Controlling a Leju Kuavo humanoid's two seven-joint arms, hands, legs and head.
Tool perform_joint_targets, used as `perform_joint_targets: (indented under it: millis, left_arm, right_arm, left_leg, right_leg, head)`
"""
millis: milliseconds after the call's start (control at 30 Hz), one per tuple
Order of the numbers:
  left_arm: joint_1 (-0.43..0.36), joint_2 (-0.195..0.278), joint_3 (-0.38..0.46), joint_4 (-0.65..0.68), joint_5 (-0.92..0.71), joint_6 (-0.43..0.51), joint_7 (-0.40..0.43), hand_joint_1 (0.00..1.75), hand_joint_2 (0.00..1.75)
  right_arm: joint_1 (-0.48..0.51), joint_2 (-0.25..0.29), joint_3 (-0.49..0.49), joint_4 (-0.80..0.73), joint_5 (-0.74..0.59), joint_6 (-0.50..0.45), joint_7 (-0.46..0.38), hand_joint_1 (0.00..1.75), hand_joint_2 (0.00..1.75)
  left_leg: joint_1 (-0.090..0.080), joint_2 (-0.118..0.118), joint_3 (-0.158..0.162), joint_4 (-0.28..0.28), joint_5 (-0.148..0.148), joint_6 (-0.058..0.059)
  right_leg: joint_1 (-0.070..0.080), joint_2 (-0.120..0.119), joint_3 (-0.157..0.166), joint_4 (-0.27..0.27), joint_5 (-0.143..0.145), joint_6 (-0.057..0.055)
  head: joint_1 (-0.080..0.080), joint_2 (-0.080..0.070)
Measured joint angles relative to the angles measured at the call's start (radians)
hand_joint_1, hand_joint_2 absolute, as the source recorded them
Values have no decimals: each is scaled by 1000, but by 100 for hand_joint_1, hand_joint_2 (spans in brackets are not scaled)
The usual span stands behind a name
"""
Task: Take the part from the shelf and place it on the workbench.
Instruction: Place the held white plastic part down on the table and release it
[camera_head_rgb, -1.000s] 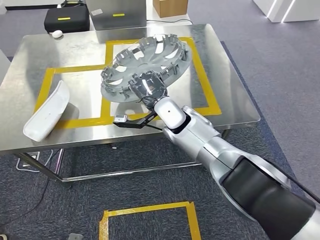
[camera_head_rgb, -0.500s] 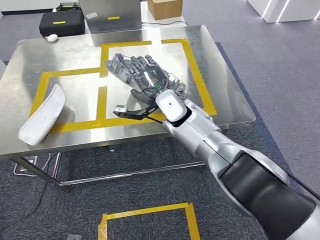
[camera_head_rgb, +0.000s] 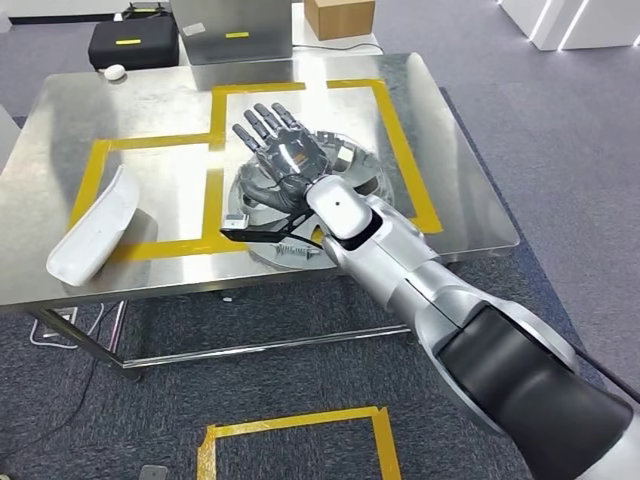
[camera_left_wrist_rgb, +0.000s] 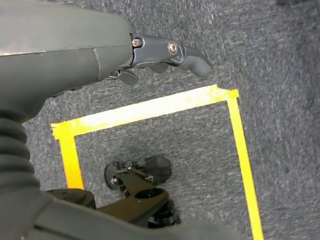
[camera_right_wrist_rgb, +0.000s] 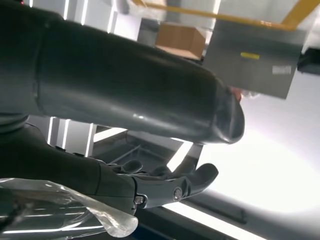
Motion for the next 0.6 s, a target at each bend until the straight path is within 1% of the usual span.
perform_joint_targets:
  millis: [33,67,100,133,167,233,267,300,333,367,400,433,467,500,533,567,600]
  left_arm:
    - [1,0,-3,0,3,-1,3,0,0]
    - [2,1,-6,0,7,-1,5,0,0]
    - [3,2,-8,0,11,-2,6,0,0]
    - [3,3,-11,0,14,-2,7,0,0]
    - [3,5,-13,0,16,-2,8,0,0]
    - [3,8,-20,1,19,-4,11,0,0]
    - [4,9,-25,1,22,-6,13,0,0]
    - [4,11,-29,1,26,-8,14,0,0]
    - [5,13,-33,1,32,-10,15,0,0]
    - [5,14,-36,1,38,-11,15,0,0]
    - [6,16,-38,1,46,-12,15,0,0]
    - [6,18,-40,1,54,-14,15,0,0]
    - [7,19,-41,1,61,-15,13,0,0]
    - [9,19,-41,1,68,-16,11,0,0]
    - [12,19,-42,1,73,-16,9,0,0]
    - [16,20,-42,1,77,-15,6,0,0]
    - [21,20,-43,1,80,-14,5,0,0]
  right_arm:
    - [0,2,1,-5,-7,18,-12,0,0]
    - [-1,3,3,-11,-17,42,-24,0,0]
    - [-1,4,5,-19,-29,67,-37,0,0]
    - [-3,5,7,-27,-45,92,-49,0,0]
    - [-5,8,9,-36,-65,115,-61,0,0]
    - [-6,13,14,-50,-109,147,-81,0,0]
    - [-4,14,18,-57,-131,154,-89,0,0]
    - [-2,15,23,-66,-153,156,-94,0,0]
    - [2,15,27,-80,-179,151,-97,0,0]
    - [6,14,29,-99,-206,139,-98,0,0]
    - [12,13,30,-122,-237,123,-99,0,0]
    - [21,10,27,-153,-272,102,-99,0,0]
    - [36,5,19,-190,-310,80,-97,0,0]
    - [57,-3,7,-234,-350,58,-95,0,0]
    - [81,-13,-7,-279,-385,41,-92,0,0]
    - [106,-24,-22,-323,-412,29,-91,0,0]
    - [128,-35,-37,-361,-432,20,-91,0,0]
  left_leg:
    - [-1,1,-1,0,1,-5]
    - [-1,1,-2,-1,1,-10]
    - [0,2,-4,4,-5,-15]
    - [0,2,-11,23,-19,-20]
    - [1,2,-27,61,-42,-25]
    - [3,3,-80,185,-102,-33]
    - [3,3,-106,241,-121,-36]
    - [4,3,-120,270,-124,-38]
    - [4,3,-116,261,-107,-38]
    - [5,3,-93,214,-75,-37]
    - [6,3,-62,146,-41,-36]
    - [5,3,-32,83,-17,-34]
    - [5,3,-11,40,-4,-32]
    - [3,2,-2,19,-1,-28]
    - [1,0,-1,17,-3,-24]
    - [1,0,-2,14,0,-18]
    - [2,0,-3,11,4,-11]
  right_leg:
    - [1,1,4,-4,-1,-3]
    - [-1,2,4,-5,0,-8]
    - [-3,1,6,-8,2,-13]
    - [-5,0,8,-12,4,-19]
    - [-8,-1,10,-15,6,-24]
    - [-7,-2,11,-15,5,-29]
    - [-7,-2,11,-14,5,-30]
    - [-7,-2,12,-13,5,-30]
    - [-7,-2,12,-11,5,-30]
    - [-7,-1,12,-7,4,-29]
    - [-7,0,12,-4,3,-27]
    - [-6,2,10,1,1,-24]
    - [-4,3,7,4,0,-20]
    - [-2,3,5,5,0,-15]
    - [-1,3,4,5,2,-11]
    - [-2,2,3,4,4,-5]
    - [-3,2,0,5,0,0]
  head:
    - [0,0]
    - [0,0]
    - [-1,0]
    - [-2,0]
    - [-4,0]
    - [-7,0]
    - [-6,0]
    - [-6,0]
    - [-6,0]
    - [-6,0]
    - [-7,0]
    - [-7,0]
    - [-8,0]
    - [-7,0]
    - [-6,0]
    - [-4,0]
    - [-3,0]
